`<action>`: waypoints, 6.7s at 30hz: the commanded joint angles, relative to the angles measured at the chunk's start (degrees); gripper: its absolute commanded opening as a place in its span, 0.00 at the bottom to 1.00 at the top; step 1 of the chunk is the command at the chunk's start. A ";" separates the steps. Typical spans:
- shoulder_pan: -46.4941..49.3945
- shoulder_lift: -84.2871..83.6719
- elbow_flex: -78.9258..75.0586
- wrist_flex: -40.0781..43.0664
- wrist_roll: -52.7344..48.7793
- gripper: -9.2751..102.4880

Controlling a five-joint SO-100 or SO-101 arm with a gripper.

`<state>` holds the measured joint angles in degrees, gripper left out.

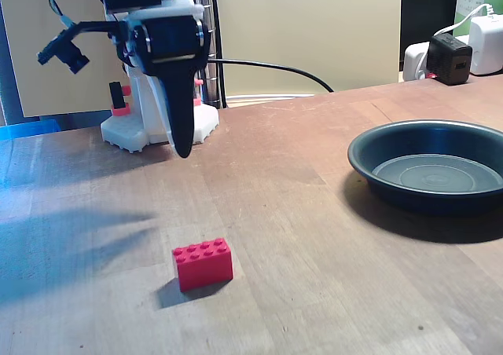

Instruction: Grasp a lego block and put it in the bin.

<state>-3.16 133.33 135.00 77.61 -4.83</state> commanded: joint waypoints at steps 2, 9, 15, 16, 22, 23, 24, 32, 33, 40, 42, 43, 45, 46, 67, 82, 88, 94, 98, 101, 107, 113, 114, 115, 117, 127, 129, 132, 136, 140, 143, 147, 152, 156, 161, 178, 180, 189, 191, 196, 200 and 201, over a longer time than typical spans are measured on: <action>-1.05 -9.05 -9.23 0.18 0.00 0.09; -1.49 -22.24 -19.78 -0.35 -0.09 0.09; -2.20 -30.41 -28.56 -0.35 -0.70 0.09; -2.11 -31.64 -29.71 -0.35 -1.93 0.09; 0.44 -39.02 -37.09 -0.44 -10.37 0.09; 0.88 -40.08 -37.88 -0.44 -11.16 0.09; 1.14 -41.04 -38.76 -0.44 -12.22 0.09; 2.72 -45.00 -41.57 -2.90 -18.19 0.10; 2.72 -45.18 -41.57 -3.52 -18.19 0.12; 3.43 -45.26 -41.31 -3.78 -17.31 0.24; 3.87 -45.35 -41.04 -3.78 -16.79 0.24; 4.13 -45.35 -40.96 -3.69 -15.82 0.24; 4.22 -45.35 -39.81 -3.69 -14.77 0.24; 4.22 -45.35 -39.20 -3.78 -14.59 0.24; 2.37 -45.53 -33.57 -9.76 -14.33 0.24; 2.02 -55.02 -37.44 -10.81 -14.24 0.21; 2.02 -55.02 -37.09 -10.72 -14.24 0.12; 2.02 -55.02 -37.09 -10.72 -14.24 0.12; 0.97 -54.93 -37.62 -8.70 -14.33 0.12; -1.14 -53.79 -38.58 -5.19 -11.95 0.08; -5.19 -43.15 -35.33 -2.55 -4.31 0.08; -6.33 -34.19 -29.53 -3.34 -4.39 0.08; -6.59 -33.13 -29.36 -3.16 -4.57 0.08; -6.94 -32.08 -29.27 -2.81 -4.57 0.08; -7.91 -29.71 -27.77 -2.64 -3.87 0.08; -19.16 -17.84 -13.80 -3.34 4.83 0.08; -22.85 -17.05 -13.18 -3.25 7.21 0.08; -28.48 -16.17 -12.92 -3.34 13.89 0.08; -35.68 -16.70 -13.54 -3.69 25.05 0.08; -41.92 -16.79 -14.94 -6.77 36.30 0.08; -45.44 -17.58 -15.56 -8.53 42.98 0.08; -47.55 -22.41 -18.46 -9.93 45.35 0.08; -47.64 -31.03 -26.02 -9.40 45.53 0.08; -47.72 -37.18 -31.73 -9.40 45.53 0.08; -47.81 -44.65 -40.08 -9.40 47.81 0.08; -49.04 -59.15 -52.91 -9.49 47.20 0.09; -48.08 -59.06 -52.47 -9.40 45.70 0.09; -47.72 -59.06 -52.21 -9.40 45.00 0.09; -47.72 -59.06 -52.29 -9.49 45.00 0.12; -47.72 -59.06 -52.29 -9.49 45.00 0.21; -47.72 -59.06 -52.21 -9.40 45.00 0.22; -47.72 -59.06 -52.21 -9.40 45.09 0.22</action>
<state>-51.15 73.92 84.38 68.20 40.52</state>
